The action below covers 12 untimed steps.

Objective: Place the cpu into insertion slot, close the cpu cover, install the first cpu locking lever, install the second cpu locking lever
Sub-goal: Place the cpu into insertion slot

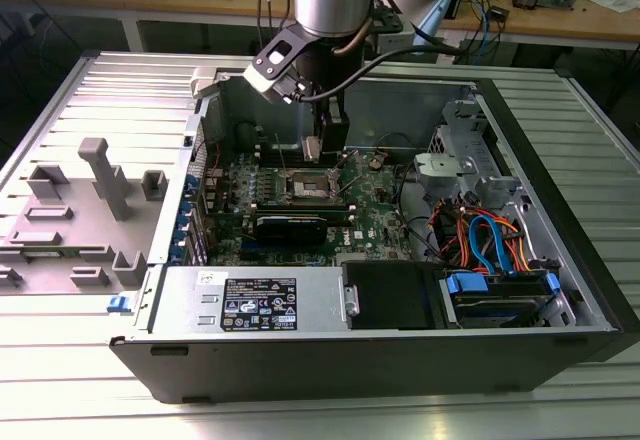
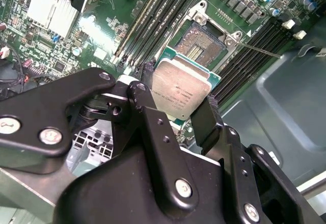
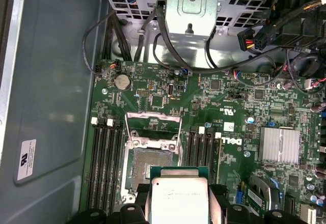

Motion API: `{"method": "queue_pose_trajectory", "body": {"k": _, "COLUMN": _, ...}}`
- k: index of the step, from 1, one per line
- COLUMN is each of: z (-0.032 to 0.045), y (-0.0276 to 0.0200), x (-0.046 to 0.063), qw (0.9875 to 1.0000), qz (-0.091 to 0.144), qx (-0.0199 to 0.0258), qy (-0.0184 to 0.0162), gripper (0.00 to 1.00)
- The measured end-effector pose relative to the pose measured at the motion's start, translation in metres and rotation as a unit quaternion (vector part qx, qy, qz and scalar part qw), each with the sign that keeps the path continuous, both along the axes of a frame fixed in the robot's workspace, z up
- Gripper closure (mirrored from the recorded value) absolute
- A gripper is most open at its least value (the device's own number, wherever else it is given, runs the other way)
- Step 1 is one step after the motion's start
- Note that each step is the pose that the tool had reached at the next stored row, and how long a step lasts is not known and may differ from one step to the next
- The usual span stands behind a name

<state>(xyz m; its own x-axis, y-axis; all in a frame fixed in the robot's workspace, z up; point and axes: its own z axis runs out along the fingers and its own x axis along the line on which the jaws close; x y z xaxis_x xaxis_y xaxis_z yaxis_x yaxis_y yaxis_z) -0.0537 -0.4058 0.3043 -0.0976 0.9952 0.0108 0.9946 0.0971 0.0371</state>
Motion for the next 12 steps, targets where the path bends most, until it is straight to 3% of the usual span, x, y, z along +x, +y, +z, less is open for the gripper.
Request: {"method": "queue_pose_trajectory", "body": {"k": 12, "z": -0.0050, "y": 0.0000, "x": 0.0000, "qw": 1.0000, "qz": 0.000, "qx": 0.0000, "qy": 0.0000, "gripper": 0.46}}
